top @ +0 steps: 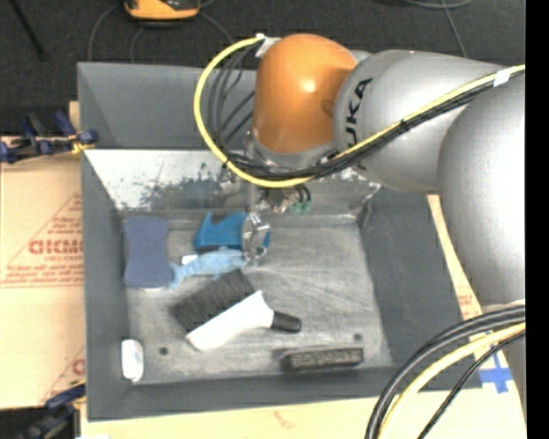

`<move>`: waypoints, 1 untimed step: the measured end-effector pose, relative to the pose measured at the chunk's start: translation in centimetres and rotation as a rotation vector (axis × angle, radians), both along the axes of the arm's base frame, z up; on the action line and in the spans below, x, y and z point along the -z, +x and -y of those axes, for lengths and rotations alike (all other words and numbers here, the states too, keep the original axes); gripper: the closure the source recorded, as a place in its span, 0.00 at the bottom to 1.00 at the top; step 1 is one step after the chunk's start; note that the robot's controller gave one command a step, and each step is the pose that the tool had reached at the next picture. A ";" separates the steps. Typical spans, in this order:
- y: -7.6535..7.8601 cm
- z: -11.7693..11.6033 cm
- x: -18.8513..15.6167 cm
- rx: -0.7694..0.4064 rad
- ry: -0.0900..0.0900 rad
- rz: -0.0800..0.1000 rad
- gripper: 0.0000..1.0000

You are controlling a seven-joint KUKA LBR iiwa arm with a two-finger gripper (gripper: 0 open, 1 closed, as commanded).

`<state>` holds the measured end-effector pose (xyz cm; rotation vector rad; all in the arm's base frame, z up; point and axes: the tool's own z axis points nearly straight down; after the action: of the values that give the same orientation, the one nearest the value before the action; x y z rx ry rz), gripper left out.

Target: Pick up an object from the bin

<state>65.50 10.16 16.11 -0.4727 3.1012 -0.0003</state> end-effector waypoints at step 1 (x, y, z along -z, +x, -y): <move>-0.7 -1.0 0.6 -0.188 -0.001 -0.001 0.00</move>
Offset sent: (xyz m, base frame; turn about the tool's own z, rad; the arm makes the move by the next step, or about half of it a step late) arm -0.0078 0.0194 -0.0911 -0.4268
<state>64.81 11.17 15.48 -0.7618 3.0446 -0.0016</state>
